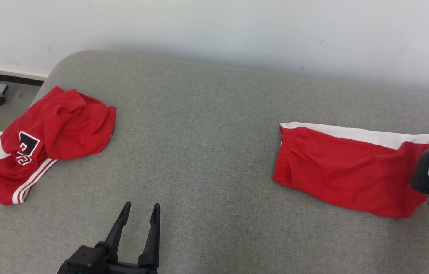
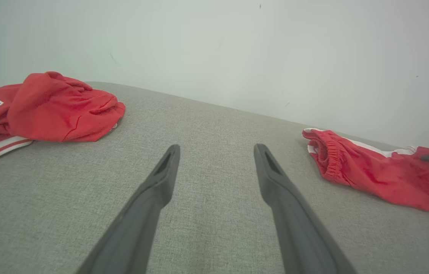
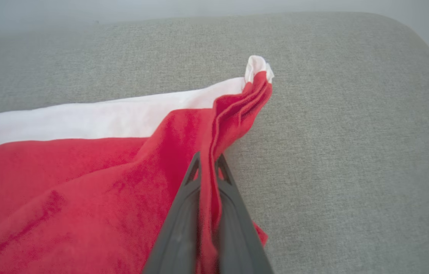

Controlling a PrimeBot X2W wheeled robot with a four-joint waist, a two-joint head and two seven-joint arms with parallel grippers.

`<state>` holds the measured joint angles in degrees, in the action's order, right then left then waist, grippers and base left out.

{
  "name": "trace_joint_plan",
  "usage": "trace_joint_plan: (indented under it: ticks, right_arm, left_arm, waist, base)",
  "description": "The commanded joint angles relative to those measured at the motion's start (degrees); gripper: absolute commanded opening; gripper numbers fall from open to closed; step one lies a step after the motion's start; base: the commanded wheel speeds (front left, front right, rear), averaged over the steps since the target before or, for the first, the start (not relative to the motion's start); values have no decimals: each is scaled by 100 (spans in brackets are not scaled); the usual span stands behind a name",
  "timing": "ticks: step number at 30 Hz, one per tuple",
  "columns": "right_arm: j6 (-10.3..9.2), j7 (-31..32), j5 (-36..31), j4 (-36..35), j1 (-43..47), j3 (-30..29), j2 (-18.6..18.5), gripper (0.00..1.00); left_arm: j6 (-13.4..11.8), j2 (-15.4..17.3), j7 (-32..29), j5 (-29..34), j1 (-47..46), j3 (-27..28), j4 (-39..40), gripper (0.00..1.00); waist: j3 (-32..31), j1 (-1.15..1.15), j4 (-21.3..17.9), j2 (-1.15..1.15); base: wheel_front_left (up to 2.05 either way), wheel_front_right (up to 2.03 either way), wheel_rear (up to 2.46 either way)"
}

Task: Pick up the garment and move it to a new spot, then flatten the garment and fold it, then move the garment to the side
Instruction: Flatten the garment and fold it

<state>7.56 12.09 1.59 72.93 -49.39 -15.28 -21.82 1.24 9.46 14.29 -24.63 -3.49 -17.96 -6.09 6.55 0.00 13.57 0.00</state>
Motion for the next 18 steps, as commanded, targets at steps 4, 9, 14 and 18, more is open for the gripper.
trace_joint_plan:
  ticks: [4,9,14,18]
  right_arm:
    - [-14,86,-310,-328,-148,128,584,0]
    - [-14,269,-451,-658,-199,358,1119,0]
    - [-15,600,-471,-948,-152,679,1660,0]
    - [-14,805,-355,-1054,-18,1007,1857,0]
  left_arm:
    - [-17,10,32,-34,134,-21,12,100]
    - [-20,1,33,-56,114,-40,19,100]
    - [16,-45,32,-47,50,-131,-14,100]
    - [56,-68,35,-70,-22,-174,-61,100]
  waist:
    - [-135,0,-26,0]
    - [-160,0,-34,0]
    - [-137,0,58,0]
    - [-112,0,181,0]
  base:
    - [0,0,0]
    - [0,0,0]
    - [0,0,0]
    - [0,0,0]
